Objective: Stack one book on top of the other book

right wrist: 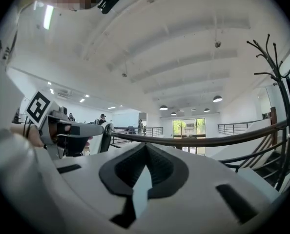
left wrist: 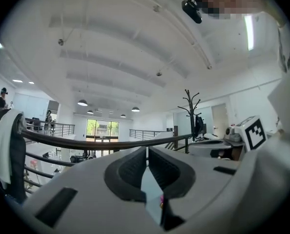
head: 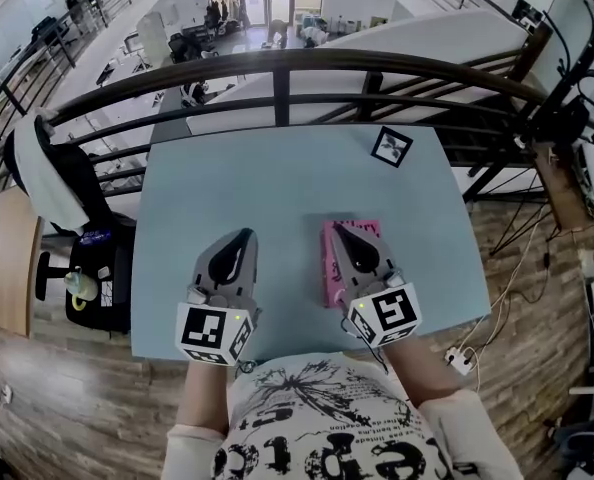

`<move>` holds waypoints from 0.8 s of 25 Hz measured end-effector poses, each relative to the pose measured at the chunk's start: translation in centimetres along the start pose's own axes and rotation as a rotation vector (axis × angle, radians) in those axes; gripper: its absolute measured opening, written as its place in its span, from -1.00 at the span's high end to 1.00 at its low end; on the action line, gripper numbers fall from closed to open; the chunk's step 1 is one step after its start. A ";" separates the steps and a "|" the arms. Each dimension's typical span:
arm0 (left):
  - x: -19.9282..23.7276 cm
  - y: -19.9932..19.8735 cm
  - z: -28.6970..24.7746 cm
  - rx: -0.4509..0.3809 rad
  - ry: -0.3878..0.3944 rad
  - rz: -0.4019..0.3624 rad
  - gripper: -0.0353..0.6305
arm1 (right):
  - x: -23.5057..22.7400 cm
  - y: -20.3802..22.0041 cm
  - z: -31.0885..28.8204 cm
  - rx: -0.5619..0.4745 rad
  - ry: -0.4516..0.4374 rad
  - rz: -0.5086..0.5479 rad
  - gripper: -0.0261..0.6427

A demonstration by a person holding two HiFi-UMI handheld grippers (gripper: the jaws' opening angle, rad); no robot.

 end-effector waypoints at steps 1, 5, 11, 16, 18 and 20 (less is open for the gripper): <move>0.1 0.2 0.0 0.000 0.005 -0.008 0.84 | 0.1 0.1 -0.1 0.006 -0.009 -0.005 0.94; 0.4 0.7 0.4 0.005 0.026 -0.018 0.84 | 0.7 0.6 -0.3 0.030 -0.034 -0.035 0.95; 0.6 1.1 0.4 0.017 0.037 -0.015 0.84 | 1.2 0.4 -0.3 0.042 -0.022 0.000 0.95; 0.8 1.3 0.4 0.018 0.049 -0.018 0.84 | 1.7 0.4 -0.4 0.034 -0.008 0.033 0.95; 1.0 1.5 0.4 0.018 0.052 -0.013 0.84 | 1.9 0.7 -0.4 0.037 0.002 0.028 0.95; 1.0 1.7 0.4 0.020 0.054 -0.007 0.84 | 1.9 1.0 -0.4 0.044 0.012 0.023 0.95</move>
Point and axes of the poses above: the fingertips, and each gripper's own axes: z backward along the fingers, x to its left, y out of its underside, the point moved 10 cm from there along z, backward along the fingers, and after that the axes turned 15 degrees about z, right-handed, at the moved point
